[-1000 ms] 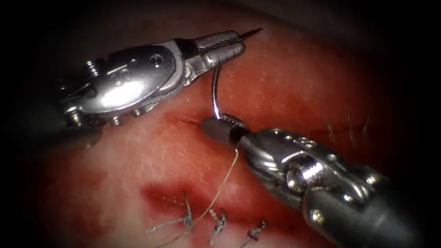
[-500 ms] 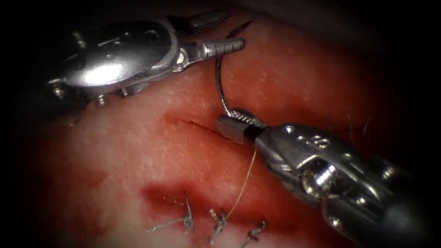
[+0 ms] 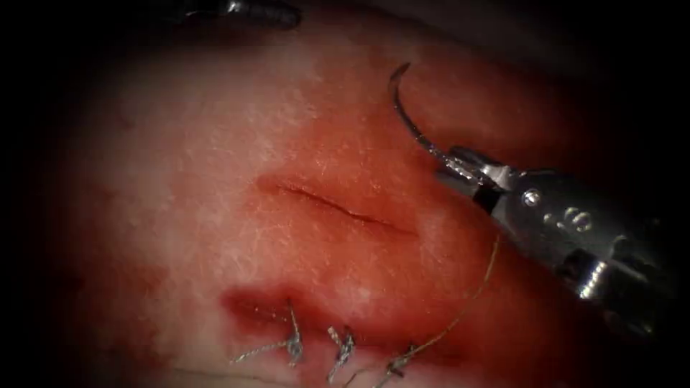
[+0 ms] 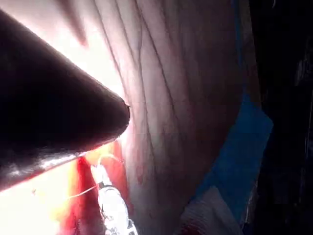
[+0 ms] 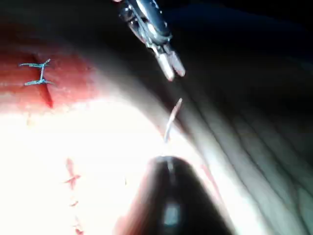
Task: Wound Closure
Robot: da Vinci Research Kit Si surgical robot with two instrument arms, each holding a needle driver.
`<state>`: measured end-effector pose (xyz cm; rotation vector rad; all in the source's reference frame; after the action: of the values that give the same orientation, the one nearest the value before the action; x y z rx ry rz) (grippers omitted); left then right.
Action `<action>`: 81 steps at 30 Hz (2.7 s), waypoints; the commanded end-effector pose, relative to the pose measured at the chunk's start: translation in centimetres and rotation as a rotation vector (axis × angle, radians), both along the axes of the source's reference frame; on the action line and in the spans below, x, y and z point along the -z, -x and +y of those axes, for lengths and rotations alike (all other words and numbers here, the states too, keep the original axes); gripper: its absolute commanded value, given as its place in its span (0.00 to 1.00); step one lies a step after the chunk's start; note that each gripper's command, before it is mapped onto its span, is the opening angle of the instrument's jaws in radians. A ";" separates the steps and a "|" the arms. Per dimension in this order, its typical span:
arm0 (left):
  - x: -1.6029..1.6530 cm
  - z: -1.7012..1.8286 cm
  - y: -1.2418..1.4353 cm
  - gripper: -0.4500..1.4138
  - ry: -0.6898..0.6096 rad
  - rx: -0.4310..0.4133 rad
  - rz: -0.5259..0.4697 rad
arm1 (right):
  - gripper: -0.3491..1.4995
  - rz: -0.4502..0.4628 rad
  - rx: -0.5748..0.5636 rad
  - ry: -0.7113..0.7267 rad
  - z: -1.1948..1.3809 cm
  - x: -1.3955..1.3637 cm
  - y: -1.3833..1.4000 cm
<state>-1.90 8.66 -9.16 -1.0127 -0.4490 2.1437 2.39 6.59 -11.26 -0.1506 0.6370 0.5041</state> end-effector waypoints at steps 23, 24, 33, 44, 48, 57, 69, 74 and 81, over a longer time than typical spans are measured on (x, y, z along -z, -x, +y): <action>-0.47 -0.35 0.87 0.55 -0.230 -0.203 0.314 | 0.00 -0.519 0.618 0.525 0.08 0.04 -0.21; -0.49 -0.33 0.90 0.55 -0.238 -0.214 0.325 | 0.00 -0.550 0.646 0.529 0.07 0.02 -0.26; -0.66 -0.60 0.99 0.55 -0.283 -0.315 0.420 | 0.00 -0.588 0.675 0.521 0.05 0.00 -0.31; -0.73 -0.71 0.97 0.36 -0.352 -0.340 0.428 | 0.00 -0.592 0.673 0.521 0.03 0.01 -0.37; -0.71 -0.73 0.96 0.05 -0.427 -0.323 0.397 | 0.00 -0.596 0.670 0.520 0.04 0.01 -0.40; -0.71 -0.80 0.96 0.05 -0.523 -0.243 0.407 | 0.03 -0.561 0.576 0.470 0.07 0.02 -0.41; -0.88 -0.73 0.92 0.05 -0.533 -0.163 0.416 | 0.80 -0.481 0.480 0.345 0.31 0.49 -0.31; -0.89 -0.70 0.91 0.05 -0.524 -0.145 0.400 | 0.86 -0.484 0.520 0.276 0.23 0.52 -0.35; -0.98 -0.66 0.83 0.05 -0.522 -0.069 0.335 | 0.87 -0.420 0.383 0.247 0.13 0.58 -0.33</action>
<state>-2.65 7.94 -8.16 -0.3628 -0.8222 2.0274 2.65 6.61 -11.85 -0.3740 0.3299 0.0697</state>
